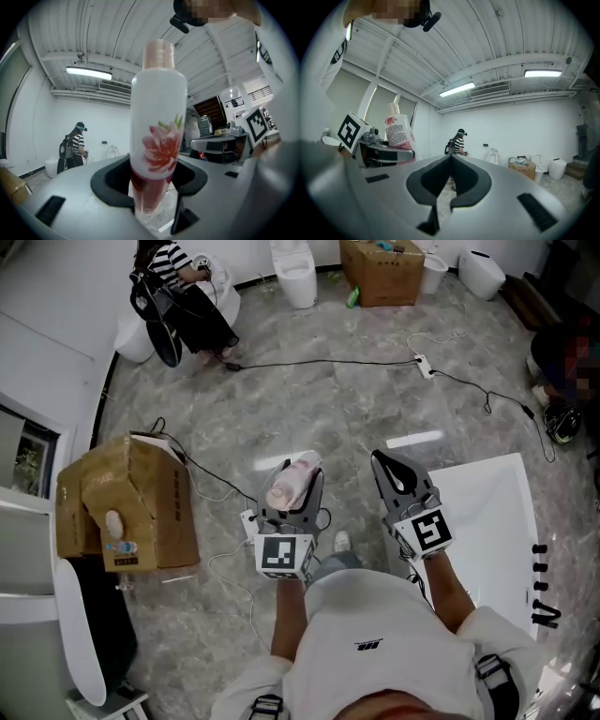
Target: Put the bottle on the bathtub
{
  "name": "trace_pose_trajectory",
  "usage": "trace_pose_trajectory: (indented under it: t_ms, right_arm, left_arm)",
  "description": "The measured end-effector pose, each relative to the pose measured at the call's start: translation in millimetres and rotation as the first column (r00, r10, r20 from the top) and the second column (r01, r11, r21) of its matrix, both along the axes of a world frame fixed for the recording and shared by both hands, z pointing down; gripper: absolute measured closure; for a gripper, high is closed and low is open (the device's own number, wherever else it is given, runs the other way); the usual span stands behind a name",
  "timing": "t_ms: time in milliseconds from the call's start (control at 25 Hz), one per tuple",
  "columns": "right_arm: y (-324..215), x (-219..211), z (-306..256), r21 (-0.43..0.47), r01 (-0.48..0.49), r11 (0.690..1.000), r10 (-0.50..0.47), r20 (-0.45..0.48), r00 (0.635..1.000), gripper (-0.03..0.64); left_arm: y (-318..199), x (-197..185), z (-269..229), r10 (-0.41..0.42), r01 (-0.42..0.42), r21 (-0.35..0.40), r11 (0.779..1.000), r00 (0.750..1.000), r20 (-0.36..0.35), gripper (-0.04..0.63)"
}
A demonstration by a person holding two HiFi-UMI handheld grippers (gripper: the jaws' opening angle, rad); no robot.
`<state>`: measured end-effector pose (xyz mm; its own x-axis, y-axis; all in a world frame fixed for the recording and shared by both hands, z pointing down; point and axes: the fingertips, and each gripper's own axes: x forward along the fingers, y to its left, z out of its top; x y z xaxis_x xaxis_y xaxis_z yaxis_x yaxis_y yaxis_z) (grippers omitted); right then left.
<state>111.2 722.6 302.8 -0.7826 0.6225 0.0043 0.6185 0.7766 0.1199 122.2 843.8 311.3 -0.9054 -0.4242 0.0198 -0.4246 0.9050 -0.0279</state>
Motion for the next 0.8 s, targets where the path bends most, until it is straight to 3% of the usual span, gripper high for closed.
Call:
trace_pose_trajectory:
  t_ms: [400, 800]
  right_arm:
    - [31.1, -89.7, 8.0, 0.028, -0.044, 0.999, 0.044, -0.003, 0.999, 0.624]
    - [28.1, -180.5, 17.1, 0.033, -0.062, 0.998, 0.062, -0.004, 0.998, 0.624]
  left_arm:
    - [31.4, -101.0, 6.0, 0.049, -0.049, 0.013, 0.999, 0.999, 0.001, 0.367]
    - [32.8, -193.9, 14.3, 0.067, -0.067, -0.001, 0.998, 0.998, 0.004, 0.367]
